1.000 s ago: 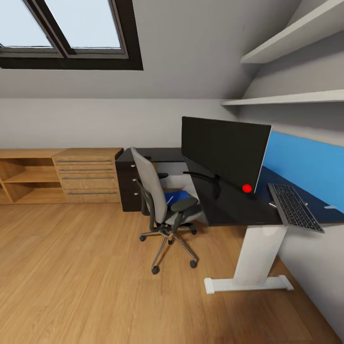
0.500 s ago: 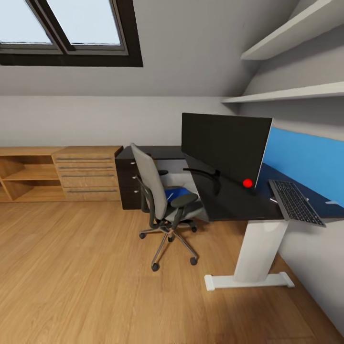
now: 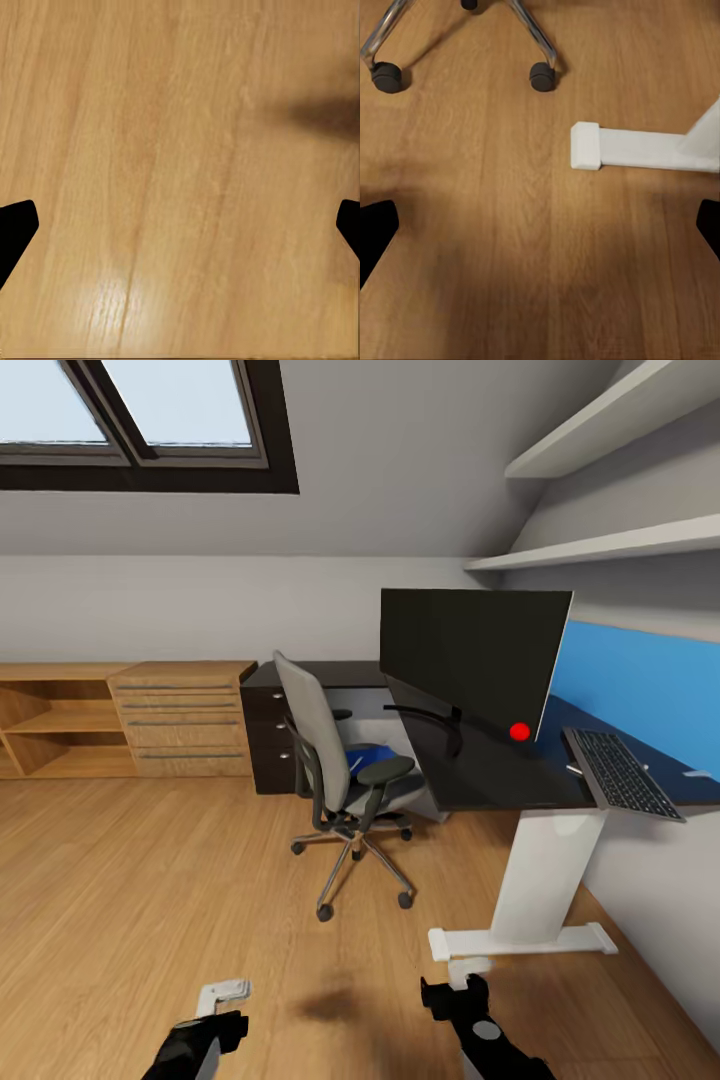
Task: In the bedroom, organize the workspace by keeping the computer under the desk, ensuring the monitor is on the desk, placing the keyboard on the desk next to the monitor, placing the mouse on the desk next to the keyboard, moving the folder from the swivel chair onto the desk next to the mouse, stacking the notebook on top of the folder with the pen on top of the notebook, and positioning the swivel chair next to the desk.
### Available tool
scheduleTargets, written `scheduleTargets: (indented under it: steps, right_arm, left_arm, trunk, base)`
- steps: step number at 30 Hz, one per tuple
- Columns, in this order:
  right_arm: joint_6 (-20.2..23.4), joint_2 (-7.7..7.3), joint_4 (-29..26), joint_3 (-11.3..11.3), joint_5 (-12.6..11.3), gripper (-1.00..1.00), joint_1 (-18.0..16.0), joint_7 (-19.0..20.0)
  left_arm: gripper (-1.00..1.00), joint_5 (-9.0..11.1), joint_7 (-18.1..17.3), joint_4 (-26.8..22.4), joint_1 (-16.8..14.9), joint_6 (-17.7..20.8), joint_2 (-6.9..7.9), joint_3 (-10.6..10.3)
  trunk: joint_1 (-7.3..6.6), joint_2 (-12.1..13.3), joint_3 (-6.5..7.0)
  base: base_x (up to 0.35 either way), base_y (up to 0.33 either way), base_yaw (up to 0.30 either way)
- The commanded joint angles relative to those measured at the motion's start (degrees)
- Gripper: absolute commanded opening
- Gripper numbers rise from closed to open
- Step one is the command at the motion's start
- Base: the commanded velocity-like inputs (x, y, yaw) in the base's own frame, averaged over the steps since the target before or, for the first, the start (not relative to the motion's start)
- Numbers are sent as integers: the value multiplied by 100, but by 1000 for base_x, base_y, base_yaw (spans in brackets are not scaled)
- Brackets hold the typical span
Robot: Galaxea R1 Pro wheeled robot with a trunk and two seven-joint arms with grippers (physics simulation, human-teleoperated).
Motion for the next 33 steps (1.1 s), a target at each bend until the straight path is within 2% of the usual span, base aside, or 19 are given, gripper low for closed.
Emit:
scheduleTargets:
  steps: [1,2,3,6,9,11,13,15,18,22,24,26,33]
  right_arm:
    - [146,63,1,-2,54,100,-142,-38]
    - [237,87,0,-3,52,100,-214,-38]
    - [453,122,-3,-4,48,100,-360,-33]
    - [900,163,-10,-5,40,100,-621,-25]
    - [1218,185,-14,-6,26,100,-921,-21]
    - [1404,196,-11,-9,-33,100,-1166,-28]
    - [1649,194,-10,-15,-224,100,-1343,-23]
    - [1874,187,-4,-17,-578,100,-1456,-17]
    - [2067,174,-1,-15,-1255,100,-1549,-12]
    - [2172,173,-20,-15,-1469,100,-1647,-11]
    - [2347,173,-43,-15,-1566,100,-1856,-9]
    - [2389,169,-69,-18,-1602,100,-1904,5]
    - [2352,161,-93,-21,-1720,100,-1949,125]
  left_arm:
    - [100,17,22,-3,-151,389,-3,11]
    - [100,16,24,1,-228,600,-2,11]
    - [100,20,21,-3,-386,1040,-3,11]
    - [100,28,13,-152,-632,1645,-22,15]
    - [100,34,11,-519,-756,1931,-113,17]
    - [100,32,12,-835,-792,2008,-246,15]
    - [100,36,6,-1230,-804,2034,-322,35]
    - [100,73,1,-1492,-810,2048,-362,45]
    - [100,308,4,-1727,-815,2058,-393,49]
    - [100,427,1,-1903,-816,2071,-402,44]
    - [100,473,-3,-2389,-817,2102,-426,45]
    - [100,507,-7,-2524,-817,2106,-434,50]
    - [100,777,-3,-2575,-817,2067,-429,55]
  trunk:
    - [22,-44,-25]
    - [44,-84,-43]
    - [66,-124,-61]
    - [132,-245,-114]
    - [197,-365,-168]
    - [241,-445,-204]
    - [285,-525,-240]
    - [329,-606,-276]
    - [395,-726,-330]
    - [483,-886,-402]
    - [483,-886,-402]
    - [483,-886,-402]
    - [483,-886,-402]
  base:
    - [0,0,0]
    - [0,0,0]
    - [0,0,0]
    - [0,0,0]
    - [0,0,0]
    - [0,0,0]
    - [0,0,0]
    - [0,0,0]
    - [0,0,0]
    - [0,0,0]
    - [0,0,0]
    - [0,0,0]
    - [0,0,0]
